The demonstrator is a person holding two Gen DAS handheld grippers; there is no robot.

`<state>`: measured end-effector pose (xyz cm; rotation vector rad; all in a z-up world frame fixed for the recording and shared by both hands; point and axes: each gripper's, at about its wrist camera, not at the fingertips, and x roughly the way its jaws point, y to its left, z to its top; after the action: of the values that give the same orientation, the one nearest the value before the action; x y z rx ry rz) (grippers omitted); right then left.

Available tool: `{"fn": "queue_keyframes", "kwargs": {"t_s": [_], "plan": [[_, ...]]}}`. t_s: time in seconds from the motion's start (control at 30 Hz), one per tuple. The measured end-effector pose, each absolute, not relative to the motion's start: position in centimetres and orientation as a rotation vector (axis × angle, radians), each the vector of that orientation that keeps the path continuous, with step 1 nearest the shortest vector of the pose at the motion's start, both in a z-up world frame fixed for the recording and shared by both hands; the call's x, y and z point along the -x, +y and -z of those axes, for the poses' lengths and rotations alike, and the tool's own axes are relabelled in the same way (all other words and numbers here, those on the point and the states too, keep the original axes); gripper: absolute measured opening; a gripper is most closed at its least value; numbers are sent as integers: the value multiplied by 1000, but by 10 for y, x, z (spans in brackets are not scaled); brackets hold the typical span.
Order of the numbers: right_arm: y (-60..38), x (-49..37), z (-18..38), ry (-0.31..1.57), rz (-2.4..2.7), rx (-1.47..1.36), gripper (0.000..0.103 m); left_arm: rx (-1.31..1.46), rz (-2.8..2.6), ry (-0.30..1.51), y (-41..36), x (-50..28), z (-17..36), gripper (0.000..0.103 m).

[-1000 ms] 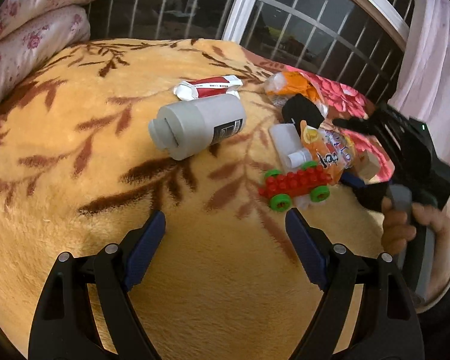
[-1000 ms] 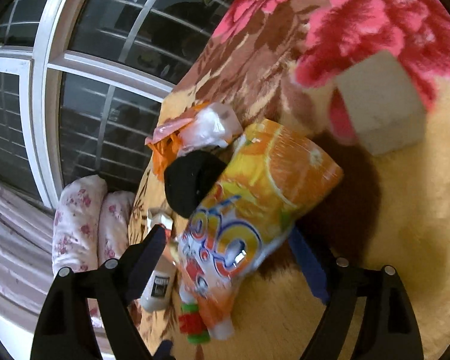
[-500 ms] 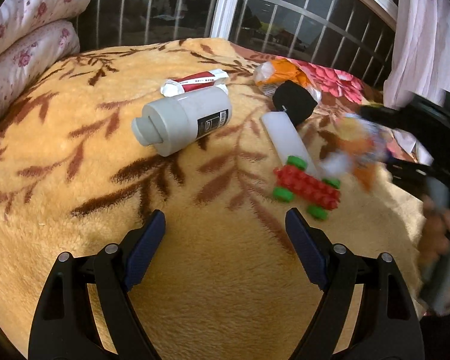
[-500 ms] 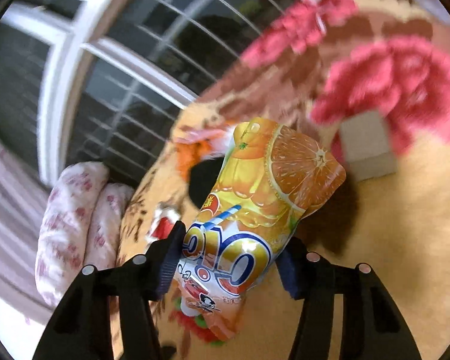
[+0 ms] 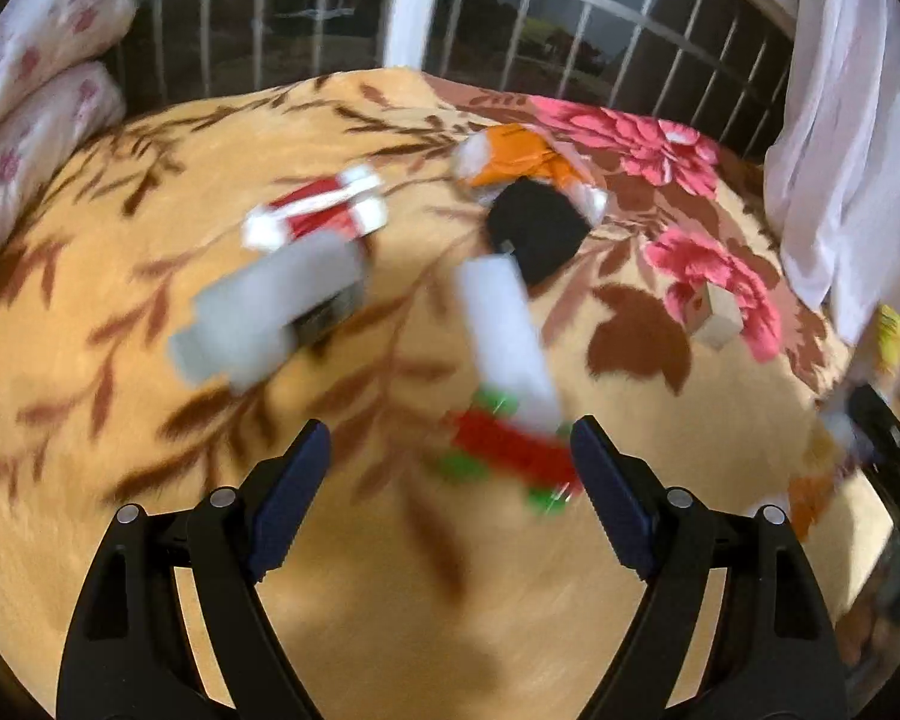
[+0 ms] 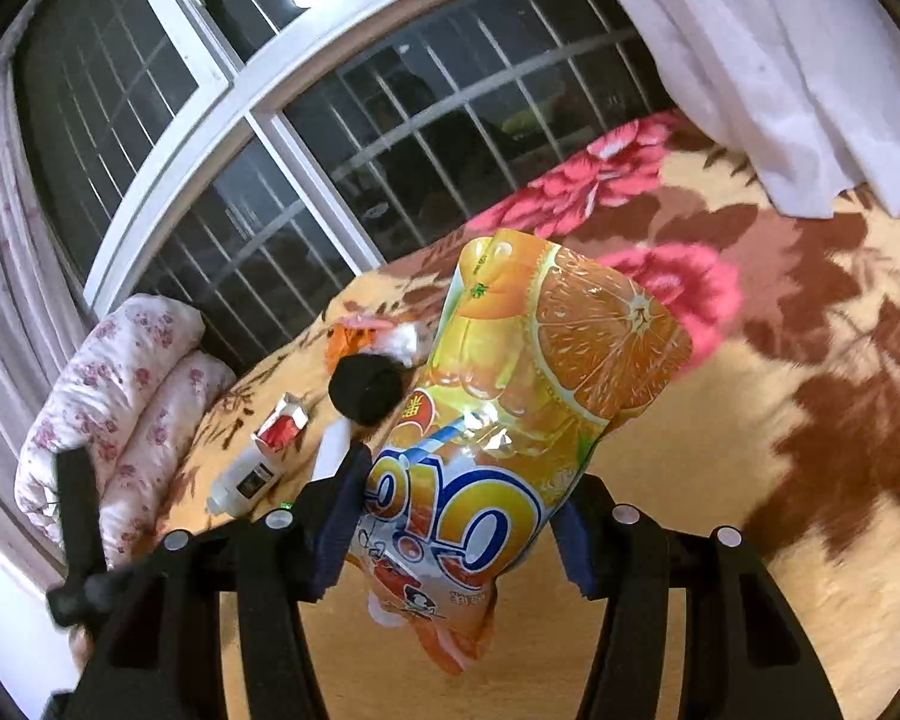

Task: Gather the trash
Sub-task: 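Grasp the orange juice pouch with the right tool while the left tool grasps a white strip, then carry the pouch and white strip with both tools over the orange bin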

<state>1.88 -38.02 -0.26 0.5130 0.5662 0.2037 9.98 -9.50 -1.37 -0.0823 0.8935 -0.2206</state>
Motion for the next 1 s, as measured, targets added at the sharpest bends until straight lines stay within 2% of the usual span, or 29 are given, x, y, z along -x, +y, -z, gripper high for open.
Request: {"fn": "queue_keyframes", "kwargs": {"t_s": [0.17,0.33,0.37,0.4,0.43,0.47,0.5,0.57,1.0], "plan": [[-386,-20,4,582,-219,-528,55,-5,136,980,-132,-148,20,80],[-384,-21,2,589,-237,-500,55,41,79,1149,-137,-189,50,79],[-384,-21,2,590,-238,-496,55,38,57,1184,-137,-196,58,72],[-383,-23,2,591,-239,-491,55,28,41,1184,-138,-198,59,70],[-382,-23,2,591,-238,-488,55,18,37,1169,-139,-197,58,62],[-382,-24,2,590,-239,-487,55,7,39,1152,-140,-195,55,44],[-382,-24,2,590,-241,-486,55,2,81,1138,-143,-192,51,31],[-382,-25,3,593,-240,-489,55,-8,84,1102,-145,-185,43,23],[-385,-21,4,569,-249,-531,56,-211,20,591,-157,-111,-62,21]]}}
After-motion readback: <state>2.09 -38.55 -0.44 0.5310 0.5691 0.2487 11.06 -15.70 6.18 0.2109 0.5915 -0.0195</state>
